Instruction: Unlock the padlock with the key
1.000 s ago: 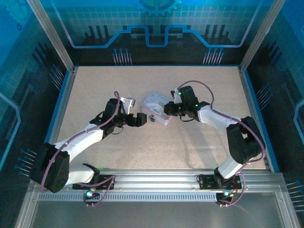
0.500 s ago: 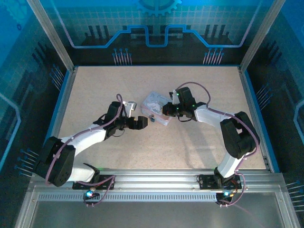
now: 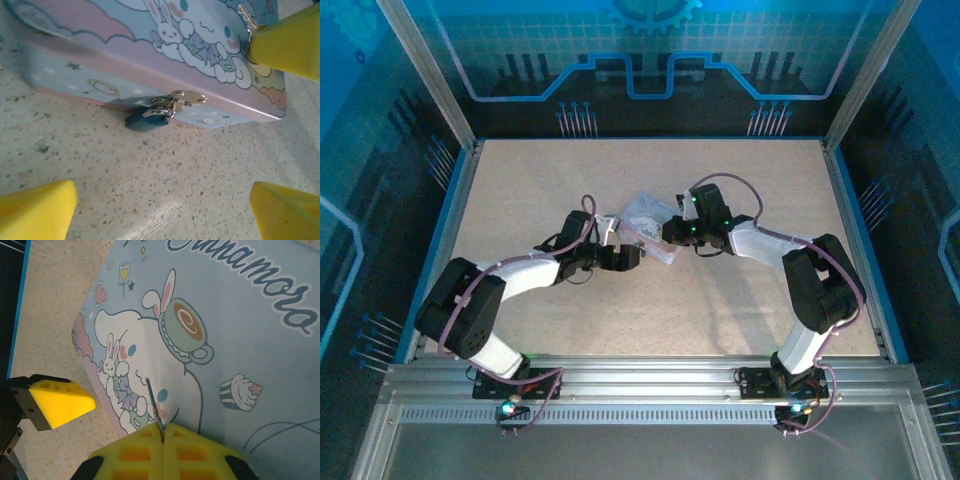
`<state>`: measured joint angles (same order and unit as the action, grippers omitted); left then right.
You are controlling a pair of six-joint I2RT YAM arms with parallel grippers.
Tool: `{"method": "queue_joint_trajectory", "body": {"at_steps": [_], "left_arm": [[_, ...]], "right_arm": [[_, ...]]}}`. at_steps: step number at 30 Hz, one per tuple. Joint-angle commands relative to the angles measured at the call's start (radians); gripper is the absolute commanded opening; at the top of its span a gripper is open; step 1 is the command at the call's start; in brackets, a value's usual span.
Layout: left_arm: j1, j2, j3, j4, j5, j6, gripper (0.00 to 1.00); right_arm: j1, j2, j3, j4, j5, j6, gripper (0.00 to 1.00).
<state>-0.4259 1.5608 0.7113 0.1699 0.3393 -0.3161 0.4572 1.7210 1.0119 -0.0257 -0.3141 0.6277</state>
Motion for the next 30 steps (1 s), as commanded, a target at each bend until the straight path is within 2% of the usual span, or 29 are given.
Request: {"method": "queue_joint_trajectory", "body": {"at_steps": [1, 17, 30], "left_arm": [[-0.015, 0.044, 0.045, 0.041, 0.032, -0.007, 0.89], [-0.06, 0.2, 0.126, 0.103, 0.012, 0.017, 0.8], [-0.066, 0.251, 0.13, 0.157, -0.002, 0.034, 0.77]], "right_arm": [[0.003, 0.025, -0.02, -0.099, 0.047, -0.006, 0.0], [0.008, 0.031, -0.007, -0.135, 0.059, -0.008, 0.0], [0.014, 0.038, 0.01, -0.172, 0.073, -0.013, 0.0]]}}
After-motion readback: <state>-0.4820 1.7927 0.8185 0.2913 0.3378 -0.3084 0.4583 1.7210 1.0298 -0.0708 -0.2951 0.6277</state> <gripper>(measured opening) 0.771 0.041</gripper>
